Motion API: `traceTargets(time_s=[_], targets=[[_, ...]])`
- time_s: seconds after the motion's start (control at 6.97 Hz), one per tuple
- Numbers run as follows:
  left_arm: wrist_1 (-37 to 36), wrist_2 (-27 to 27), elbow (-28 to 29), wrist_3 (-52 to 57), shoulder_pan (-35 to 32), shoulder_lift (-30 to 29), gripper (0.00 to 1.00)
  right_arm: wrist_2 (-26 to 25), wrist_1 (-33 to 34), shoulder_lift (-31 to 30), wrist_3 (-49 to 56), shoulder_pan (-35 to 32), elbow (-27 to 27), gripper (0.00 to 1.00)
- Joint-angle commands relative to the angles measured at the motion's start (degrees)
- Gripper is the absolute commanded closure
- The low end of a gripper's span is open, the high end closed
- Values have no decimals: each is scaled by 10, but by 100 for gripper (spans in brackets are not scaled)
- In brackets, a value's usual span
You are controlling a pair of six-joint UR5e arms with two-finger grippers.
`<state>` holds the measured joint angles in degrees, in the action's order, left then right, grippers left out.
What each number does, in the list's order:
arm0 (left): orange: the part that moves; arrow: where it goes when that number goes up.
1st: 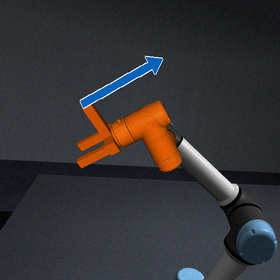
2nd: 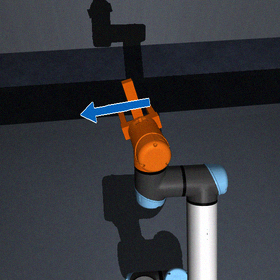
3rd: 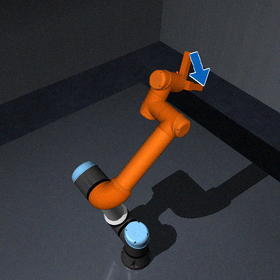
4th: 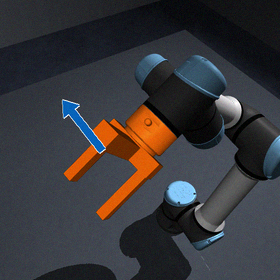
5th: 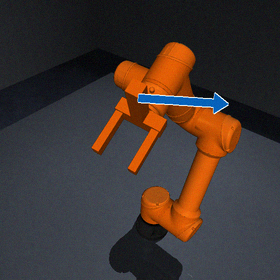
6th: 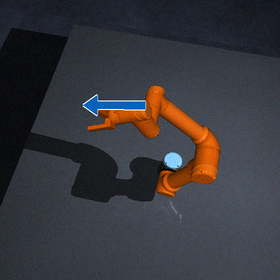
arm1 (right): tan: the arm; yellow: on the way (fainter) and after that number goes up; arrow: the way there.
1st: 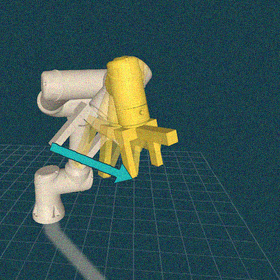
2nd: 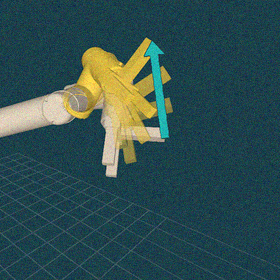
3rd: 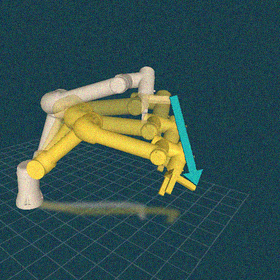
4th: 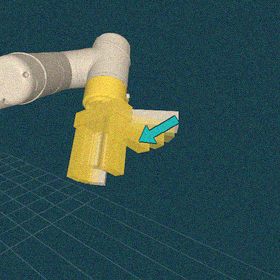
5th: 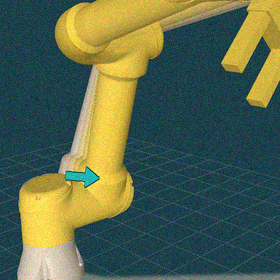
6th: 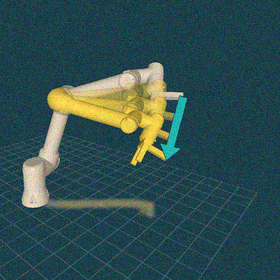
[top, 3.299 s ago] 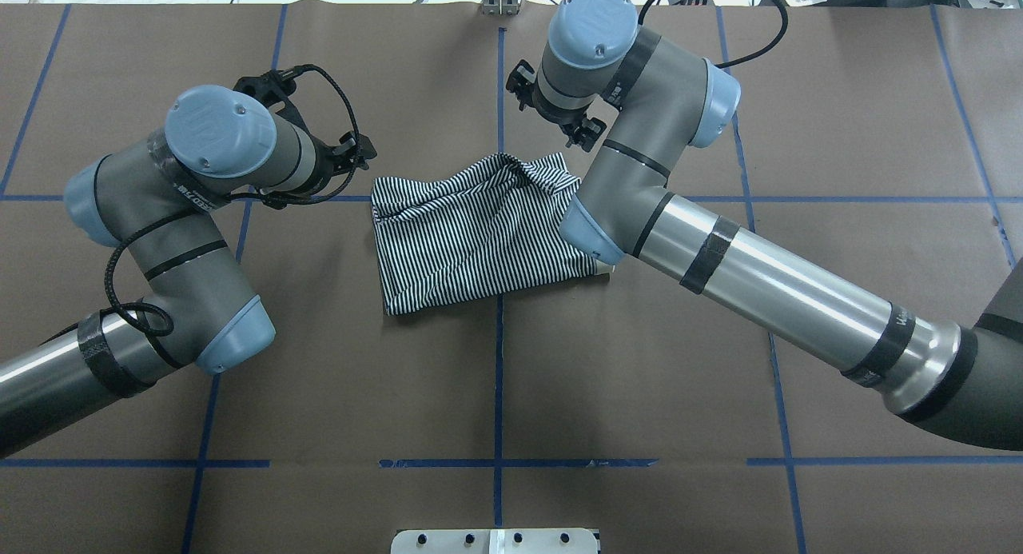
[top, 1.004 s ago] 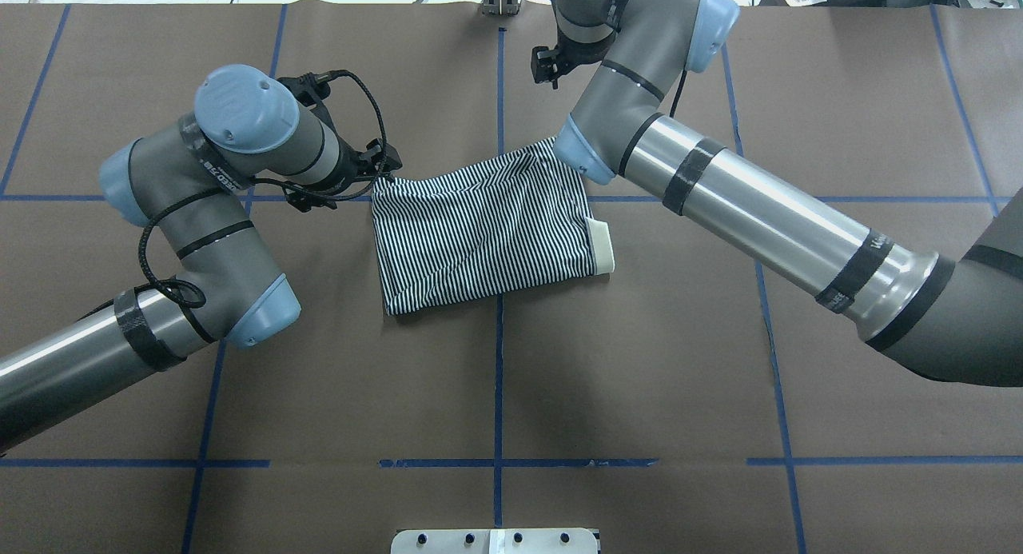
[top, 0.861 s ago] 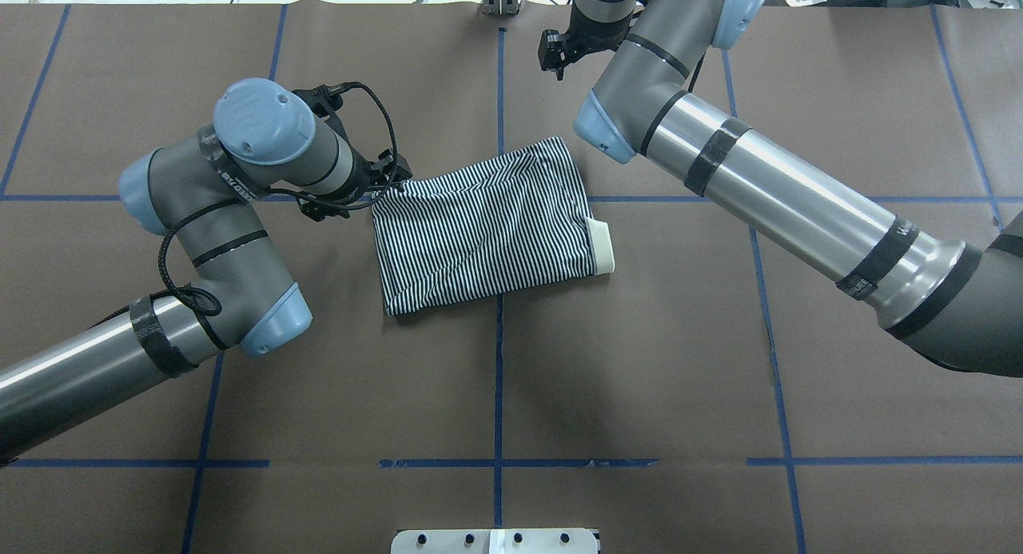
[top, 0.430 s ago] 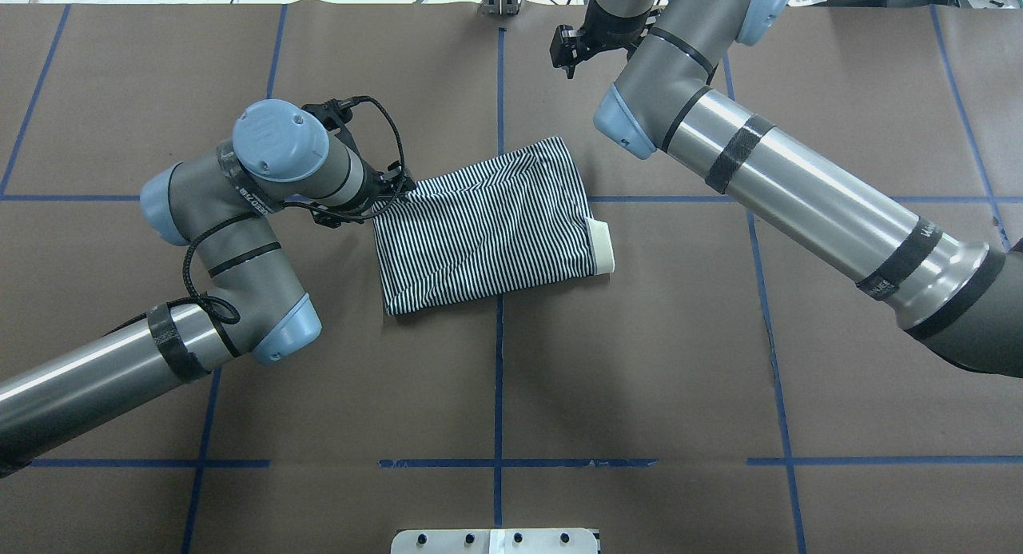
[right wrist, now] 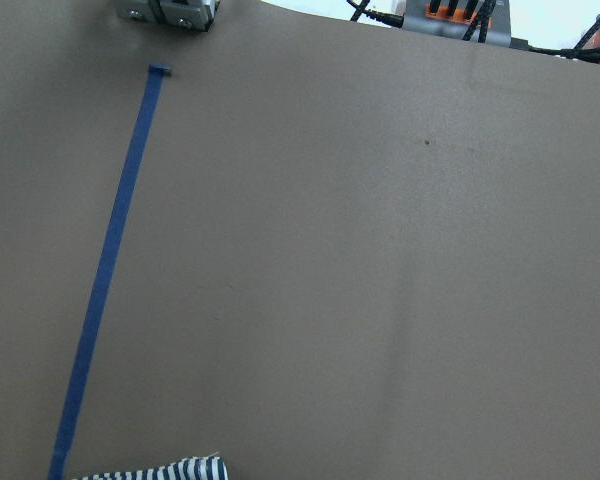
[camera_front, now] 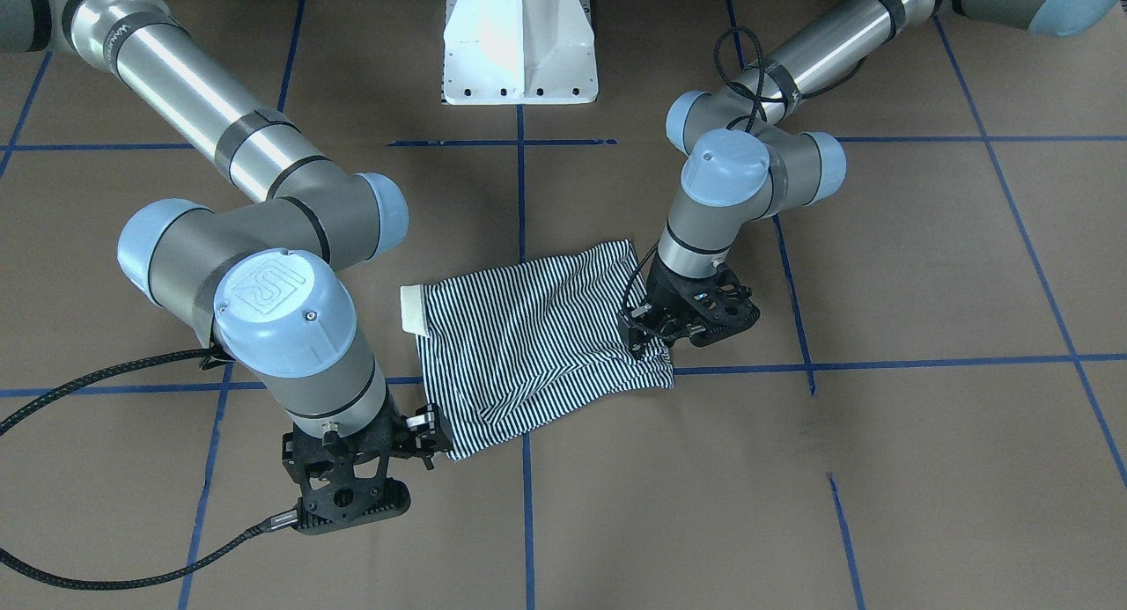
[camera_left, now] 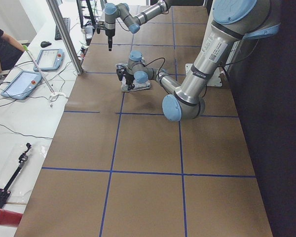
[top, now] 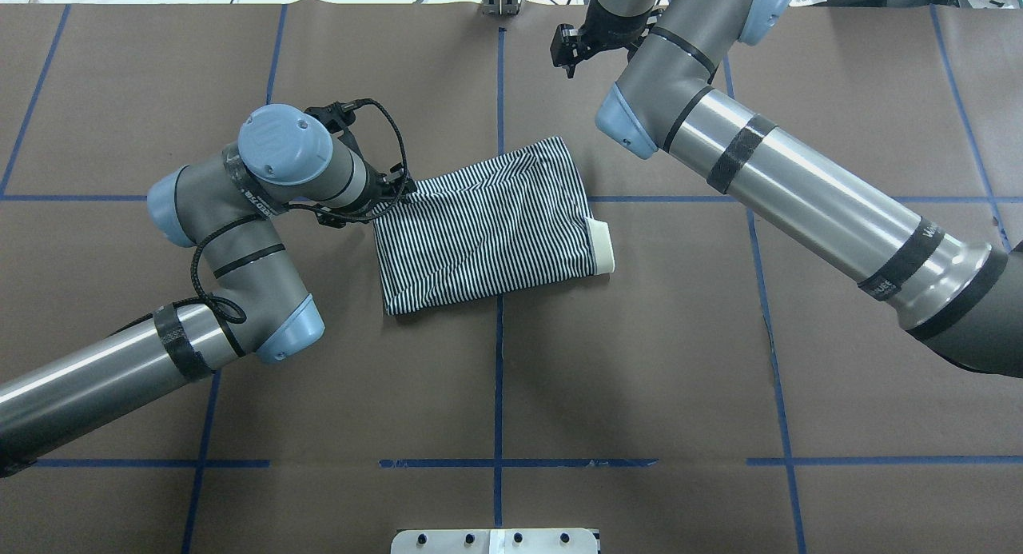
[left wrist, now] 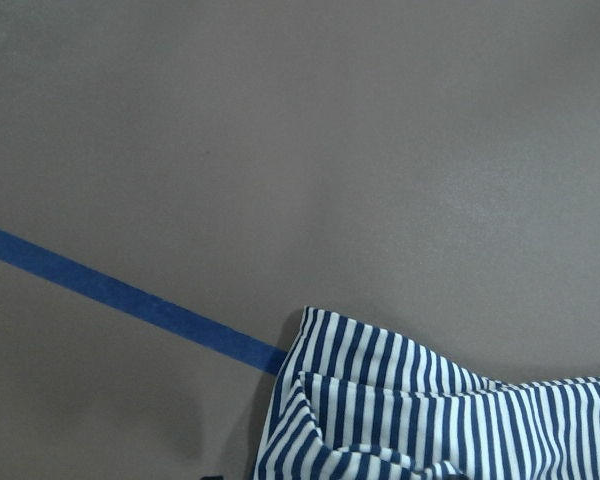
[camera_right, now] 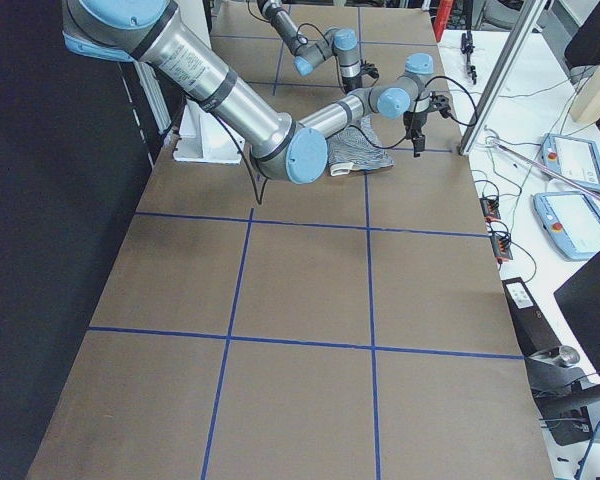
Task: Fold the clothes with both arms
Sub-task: 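Release the shirt and raise both grippers away from the folded bundle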
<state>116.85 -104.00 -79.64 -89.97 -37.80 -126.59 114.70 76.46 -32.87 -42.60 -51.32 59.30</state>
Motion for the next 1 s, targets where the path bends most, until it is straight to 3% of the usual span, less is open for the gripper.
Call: traceTargets(time_s=[0.0, 0.14, 0.86], targets=[[8, 8, 6, 1, 0, -1, 72, 0, 0, -1, 0, 0, 0, 0], [8, 12, 6, 2, 0, -1, 100, 0, 0, -2, 0, 0, 0, 0], [5, 27, 5, 43, -20, 4, 100, 0, -2, -8, 0, 0, 0, 0]])
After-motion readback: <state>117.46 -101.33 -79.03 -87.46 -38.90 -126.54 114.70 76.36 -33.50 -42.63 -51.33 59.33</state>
